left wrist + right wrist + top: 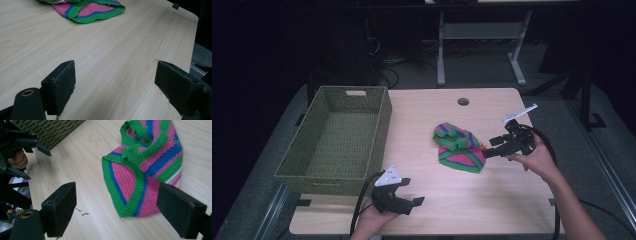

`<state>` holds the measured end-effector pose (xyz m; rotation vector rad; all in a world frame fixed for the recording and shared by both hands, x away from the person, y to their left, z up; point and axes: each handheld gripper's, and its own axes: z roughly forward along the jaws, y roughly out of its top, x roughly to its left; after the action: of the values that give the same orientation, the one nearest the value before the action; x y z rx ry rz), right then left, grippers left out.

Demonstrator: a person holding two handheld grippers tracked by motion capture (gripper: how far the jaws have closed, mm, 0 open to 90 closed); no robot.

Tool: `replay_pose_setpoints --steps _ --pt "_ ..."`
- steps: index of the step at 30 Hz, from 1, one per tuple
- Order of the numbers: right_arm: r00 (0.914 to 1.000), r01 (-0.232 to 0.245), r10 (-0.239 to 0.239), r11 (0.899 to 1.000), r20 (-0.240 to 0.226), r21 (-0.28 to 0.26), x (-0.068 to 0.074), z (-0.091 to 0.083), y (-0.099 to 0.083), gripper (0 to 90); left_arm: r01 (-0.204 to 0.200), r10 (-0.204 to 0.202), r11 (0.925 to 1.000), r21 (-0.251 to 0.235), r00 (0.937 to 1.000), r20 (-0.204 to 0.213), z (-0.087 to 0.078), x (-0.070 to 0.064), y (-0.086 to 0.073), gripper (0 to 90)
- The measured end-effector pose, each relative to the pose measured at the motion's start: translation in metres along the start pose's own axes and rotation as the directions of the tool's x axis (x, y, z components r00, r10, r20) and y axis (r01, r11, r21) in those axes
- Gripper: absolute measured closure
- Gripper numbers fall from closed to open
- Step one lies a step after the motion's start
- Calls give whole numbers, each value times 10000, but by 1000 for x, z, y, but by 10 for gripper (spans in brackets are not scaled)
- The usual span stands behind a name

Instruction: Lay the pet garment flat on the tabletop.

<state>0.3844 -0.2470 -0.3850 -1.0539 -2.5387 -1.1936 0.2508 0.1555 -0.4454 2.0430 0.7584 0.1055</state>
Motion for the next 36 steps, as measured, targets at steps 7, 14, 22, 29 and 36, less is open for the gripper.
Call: replay_pose_setpoints --steps 7,14,22,29,36 --pt "9999 149 -149 9999 -38 49 3 4 9 162 -14 14 10000 -20 10000 8 0 1 0 167" --pt "9999 143 -143 9998 -60 125 6 9 15 162 -30 30 10000 -38 10000 19 -1 -1 0 167" --pt "9999 58 -53 9995 -164 323 2 23 25 164 -12 12 10000 -35 10000 15 -1 1 0 167" --pt "9996 36 -21 9984 -268 563 0 40 35 167 14 -14 10000 -88 10000 29 -2 0 0 167" --pt "9999 43 -32 9963 -125 862 1 54 44 168 -24 24 10000 -82 10000 14 -4 1 0 167"
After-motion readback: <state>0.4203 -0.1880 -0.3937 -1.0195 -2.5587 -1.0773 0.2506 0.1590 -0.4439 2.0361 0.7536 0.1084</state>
